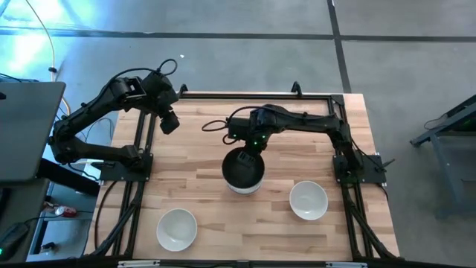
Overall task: Nest bowls inside each other
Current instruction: Stack the black bowl on top of the top left white bowl
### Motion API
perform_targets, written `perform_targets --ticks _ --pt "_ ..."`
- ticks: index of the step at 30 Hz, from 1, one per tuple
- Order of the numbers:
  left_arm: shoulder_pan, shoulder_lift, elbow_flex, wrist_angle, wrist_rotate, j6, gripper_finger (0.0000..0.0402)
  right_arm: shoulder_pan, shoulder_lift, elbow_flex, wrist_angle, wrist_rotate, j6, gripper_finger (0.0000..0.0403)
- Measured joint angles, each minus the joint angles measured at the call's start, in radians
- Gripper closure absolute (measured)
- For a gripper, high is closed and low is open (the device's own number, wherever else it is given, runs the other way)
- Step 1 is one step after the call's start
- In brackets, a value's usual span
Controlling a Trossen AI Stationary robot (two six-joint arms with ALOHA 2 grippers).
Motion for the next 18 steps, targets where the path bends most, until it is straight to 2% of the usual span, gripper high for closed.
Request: perform_targets --ticks 18 --pt "0.0 0.0 0.0 0.0 0.0 0.0 0.0202 -0.003 -0.001 -0.018 0.004 0.018 -0.019 0.0403"
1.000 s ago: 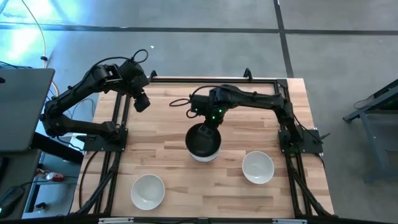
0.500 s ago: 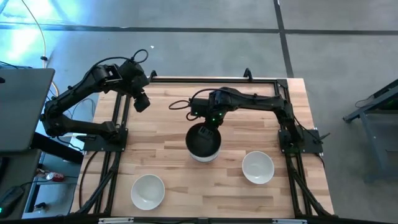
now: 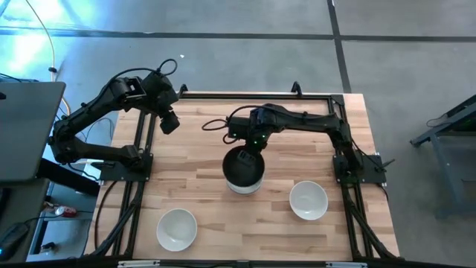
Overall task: Nest bowls inside each other
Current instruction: Stack the black bowl on top of the top left white bowl
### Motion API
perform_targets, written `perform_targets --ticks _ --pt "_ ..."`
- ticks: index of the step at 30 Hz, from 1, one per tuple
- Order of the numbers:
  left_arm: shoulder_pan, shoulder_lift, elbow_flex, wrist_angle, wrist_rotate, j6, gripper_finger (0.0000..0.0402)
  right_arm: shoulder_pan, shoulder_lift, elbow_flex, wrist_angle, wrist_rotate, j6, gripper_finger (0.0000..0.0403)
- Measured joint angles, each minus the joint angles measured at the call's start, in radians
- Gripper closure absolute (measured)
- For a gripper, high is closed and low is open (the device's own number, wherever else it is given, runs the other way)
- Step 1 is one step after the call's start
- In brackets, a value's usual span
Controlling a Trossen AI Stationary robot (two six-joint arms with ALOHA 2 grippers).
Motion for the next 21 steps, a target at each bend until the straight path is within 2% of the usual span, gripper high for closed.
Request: perform_targets --ticks 8,12,21 --pt "0.0 0.0 0.0 0.0 0.0 -0.007 0.0202 0.0 -0.014 -0.173 0.061 -0.025 0.004 0.0403" --pt "0.0 0.0 0.0 0.0 0.0 -0.007 0.0202 0.0 -0.041 -0.18 0.126 -0.04 0.007 0.0403" --pt "0.0 0.001 0.0 0.0 0.004 -0.01 0.0202 -0.003 -0.044 -0.18 0.143 -0.037 -0.013 0.0403"
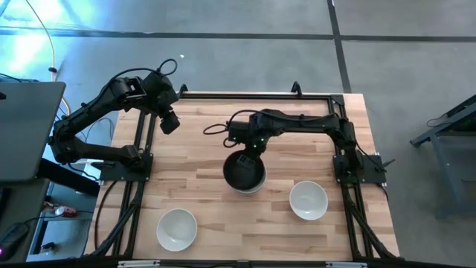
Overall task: Nest bowls inside each other
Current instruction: Stack the black bowl on top of the top left white bowl
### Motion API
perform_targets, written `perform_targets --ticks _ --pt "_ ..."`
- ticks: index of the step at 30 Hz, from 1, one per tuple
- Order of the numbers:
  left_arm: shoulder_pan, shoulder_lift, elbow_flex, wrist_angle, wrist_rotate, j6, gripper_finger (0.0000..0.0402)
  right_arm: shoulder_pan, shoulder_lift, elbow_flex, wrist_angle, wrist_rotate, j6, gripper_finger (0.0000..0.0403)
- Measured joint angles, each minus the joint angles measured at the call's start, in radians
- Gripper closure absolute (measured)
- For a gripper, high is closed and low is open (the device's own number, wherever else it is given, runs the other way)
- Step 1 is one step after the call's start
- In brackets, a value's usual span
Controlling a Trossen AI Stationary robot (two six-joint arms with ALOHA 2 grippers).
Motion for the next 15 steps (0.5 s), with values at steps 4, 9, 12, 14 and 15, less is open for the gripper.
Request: perform_targets --ticks 4,9,12,14,15 --pt "0.0 0.0 0.0 0.0 0.0 0.001 0.0202 -0.003 0.0 0.0 0.003 0.003 -0.004 0.0403" --pt "0.0 0.0 0.0 0.0 0.0 0.002 0.0202 -0.004 0.0 0.0 0.002 0.003 -0.002 0.0403" --pt "0.0 0.0 0.0 0.0 0.0 0.002 0.0202 -0.004 0.0 0.0 -0.006 0.002 0.006 0.0403" --pt "0.0 0.0 0.0 0.0 0.0 0.002 0.0202 -0.004 0.0 0.0 -0.014 0.002 0.016 0.0403" --pt "0.0 0.0 0.0 0.0 0.0 0.003 0.0202 -0.004 0.0 0.0 -0.017 0.002 0.022 0.0403"
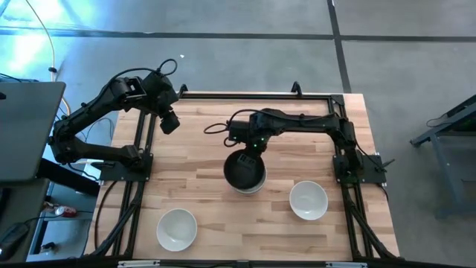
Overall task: Nest bowls inside each other
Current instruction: Stack the black bowl on top of the top left white bowl
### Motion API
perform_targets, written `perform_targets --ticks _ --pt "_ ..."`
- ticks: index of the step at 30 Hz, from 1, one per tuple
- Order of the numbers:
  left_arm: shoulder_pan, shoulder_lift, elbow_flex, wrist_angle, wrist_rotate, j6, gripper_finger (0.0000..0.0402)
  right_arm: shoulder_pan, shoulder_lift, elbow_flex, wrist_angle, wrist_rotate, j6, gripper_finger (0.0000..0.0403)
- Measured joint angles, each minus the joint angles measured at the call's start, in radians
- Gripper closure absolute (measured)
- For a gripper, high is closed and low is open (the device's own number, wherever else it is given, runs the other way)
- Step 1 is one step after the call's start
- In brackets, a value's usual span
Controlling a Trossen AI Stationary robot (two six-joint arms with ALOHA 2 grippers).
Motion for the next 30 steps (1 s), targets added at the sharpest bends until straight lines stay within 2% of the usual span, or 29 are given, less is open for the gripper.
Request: perform_targets --ticks 21,30 --pt "0.0 0.0 0.0 0.0 0.0 -0.001 0.0202 0.014 0.043 0.0 -0.043 0.017 0.005 0.0403" --pt "0.0 -0.008 0.0 0.0 0.001 0.0 0.0202 0.029 0.032 -0.151 0.033 -0.023 0.028 0.0403"
